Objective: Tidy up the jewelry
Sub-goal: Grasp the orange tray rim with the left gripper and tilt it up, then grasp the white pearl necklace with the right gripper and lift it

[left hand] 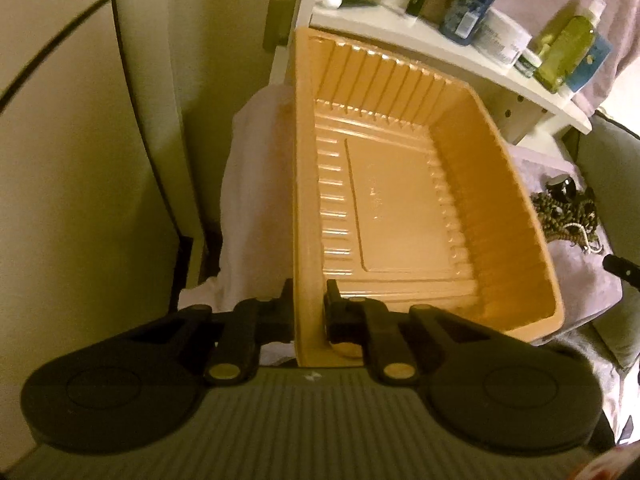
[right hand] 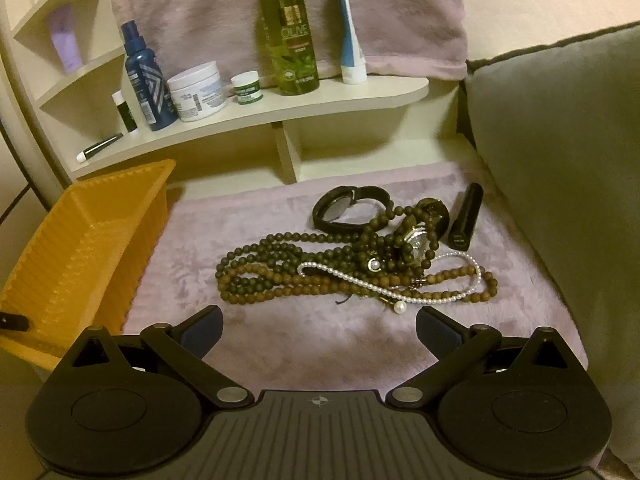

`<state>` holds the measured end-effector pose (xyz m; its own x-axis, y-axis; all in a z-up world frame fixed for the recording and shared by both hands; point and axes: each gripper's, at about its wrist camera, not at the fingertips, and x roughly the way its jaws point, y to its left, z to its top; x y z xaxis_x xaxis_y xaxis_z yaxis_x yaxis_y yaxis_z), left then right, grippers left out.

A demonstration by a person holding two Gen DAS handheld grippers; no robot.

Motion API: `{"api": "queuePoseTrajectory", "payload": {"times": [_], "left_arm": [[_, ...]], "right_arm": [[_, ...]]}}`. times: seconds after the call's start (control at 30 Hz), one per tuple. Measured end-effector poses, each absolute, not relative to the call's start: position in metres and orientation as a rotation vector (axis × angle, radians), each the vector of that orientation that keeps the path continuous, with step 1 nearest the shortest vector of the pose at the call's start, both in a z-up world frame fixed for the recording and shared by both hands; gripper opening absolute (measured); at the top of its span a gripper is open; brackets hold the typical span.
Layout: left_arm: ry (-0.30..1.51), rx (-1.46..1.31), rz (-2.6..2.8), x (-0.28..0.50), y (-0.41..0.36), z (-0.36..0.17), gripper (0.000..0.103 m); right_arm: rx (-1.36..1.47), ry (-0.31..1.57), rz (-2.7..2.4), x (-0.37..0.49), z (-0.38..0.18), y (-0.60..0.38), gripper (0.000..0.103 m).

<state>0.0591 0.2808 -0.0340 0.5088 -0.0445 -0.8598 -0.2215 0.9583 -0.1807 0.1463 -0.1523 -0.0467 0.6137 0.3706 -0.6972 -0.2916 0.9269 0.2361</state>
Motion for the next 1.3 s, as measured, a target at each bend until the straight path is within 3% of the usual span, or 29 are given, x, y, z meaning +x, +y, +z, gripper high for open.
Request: {"api": "queuePoseTrajectory", "payload": {"times": [0.3,0.37,0.4,0.57,0.63,0.77,0.83,1.03,1.13,1.3], "left_arm": [[0.978,-0.063,0.169,0.051,0.235,0.008,0.011],[0.965,-0.027,0.174,0.051,0.221,0.014,0.011],[0.958,-0.014,0.177,0.051,0.217,0.016,0.011],[0.930,0.048,0.200,0.052,0.198,0.027,0.011],[0.921,0.066,0.206,0.052,0.193,0.030,0.011],[0.912,0.098,0.209,0.056,0.181,0.033,0.011],[0.910,0.103,0.208,0.058,0.178,0.034,0.011],[0.919,0.101,0.216,0.059,0.178,0.034,0.011],[0.919,0.102,0.220,0.059,0.176,0.034,0.011],[0.918,0.097,0.224,0.058,0.176,0.034,0.011]], "right_arm": [[0.050,0.745,0.403,0.149,-0.050,-0.166,0.102],[0.017,0.729,0.426,0.151,-0.052,-0.168,0.094],[-0.006,0.727,0.436,0.153,-0.053,-0.168,0.084],[-0.139,0.689,0.507,0.160,-0.062,-0.168,0.067],[-0.206,0.682,0.535,0.165,-0.067,-0.165,0.053],[-0.329,0.673,0.584,0.174,-0.080,-0.156,0.038],[-0.369,0.668,0.606,0.178,-0.085,-0.153,0.026],[-0.495,0.631,0.652,0.177,-0.092,-0.143,0.016],[-0.511,0.617,0.670,0.173,-0.092,-0.142,0.003],[-0.492,0.563,0.658,0.163,-0.078,-0.148,0.002]]}}
